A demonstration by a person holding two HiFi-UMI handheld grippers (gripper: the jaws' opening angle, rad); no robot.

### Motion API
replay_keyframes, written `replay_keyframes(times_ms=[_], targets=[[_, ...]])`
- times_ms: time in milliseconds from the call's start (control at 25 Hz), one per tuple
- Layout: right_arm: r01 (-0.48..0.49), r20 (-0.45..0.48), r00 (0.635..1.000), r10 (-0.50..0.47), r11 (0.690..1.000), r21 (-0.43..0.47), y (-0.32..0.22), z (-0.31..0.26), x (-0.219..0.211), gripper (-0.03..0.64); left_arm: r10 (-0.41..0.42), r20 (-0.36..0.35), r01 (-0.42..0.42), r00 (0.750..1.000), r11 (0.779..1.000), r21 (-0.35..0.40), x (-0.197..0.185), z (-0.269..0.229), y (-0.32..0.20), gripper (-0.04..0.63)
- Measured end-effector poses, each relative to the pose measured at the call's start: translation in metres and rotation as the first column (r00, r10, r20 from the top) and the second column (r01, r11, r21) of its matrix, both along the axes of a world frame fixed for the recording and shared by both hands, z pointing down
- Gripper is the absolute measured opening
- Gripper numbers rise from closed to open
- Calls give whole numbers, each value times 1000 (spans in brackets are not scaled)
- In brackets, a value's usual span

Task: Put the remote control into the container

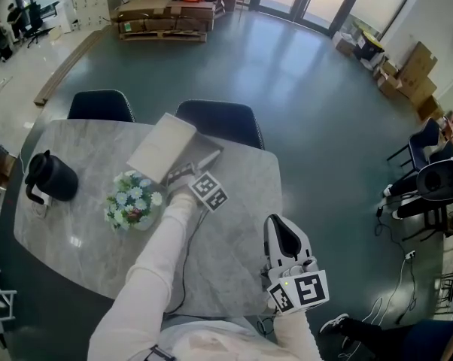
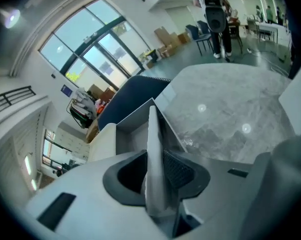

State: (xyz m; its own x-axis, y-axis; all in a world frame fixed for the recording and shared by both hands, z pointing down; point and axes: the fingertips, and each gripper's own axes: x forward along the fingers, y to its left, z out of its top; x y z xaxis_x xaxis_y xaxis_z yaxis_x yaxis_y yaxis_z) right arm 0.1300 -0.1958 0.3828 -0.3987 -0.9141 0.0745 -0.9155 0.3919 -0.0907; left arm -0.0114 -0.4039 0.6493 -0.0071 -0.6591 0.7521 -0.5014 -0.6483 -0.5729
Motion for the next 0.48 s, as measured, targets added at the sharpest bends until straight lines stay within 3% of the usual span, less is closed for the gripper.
replay_keyframes(times_ms=[120,280,360,480], targets=[[-1,2,1000,1,1000,5,0,-1,2,18,-27,-155,19,988,998,-57,4,-2,4,110],[1,7,1000,-1,1000,9,0,-4,1,18,-98,-311,51,945,987,-155,5,2,9,104],[6,6,1000,-6,1000,9,1,-4,0,18,-98,-284,60,954,988,-142,2,4,9,101],[7,4,1000,-7,1000,4,0,0,-2,18,-25,-66,22,997,999,-47,-7,9,4,98]])
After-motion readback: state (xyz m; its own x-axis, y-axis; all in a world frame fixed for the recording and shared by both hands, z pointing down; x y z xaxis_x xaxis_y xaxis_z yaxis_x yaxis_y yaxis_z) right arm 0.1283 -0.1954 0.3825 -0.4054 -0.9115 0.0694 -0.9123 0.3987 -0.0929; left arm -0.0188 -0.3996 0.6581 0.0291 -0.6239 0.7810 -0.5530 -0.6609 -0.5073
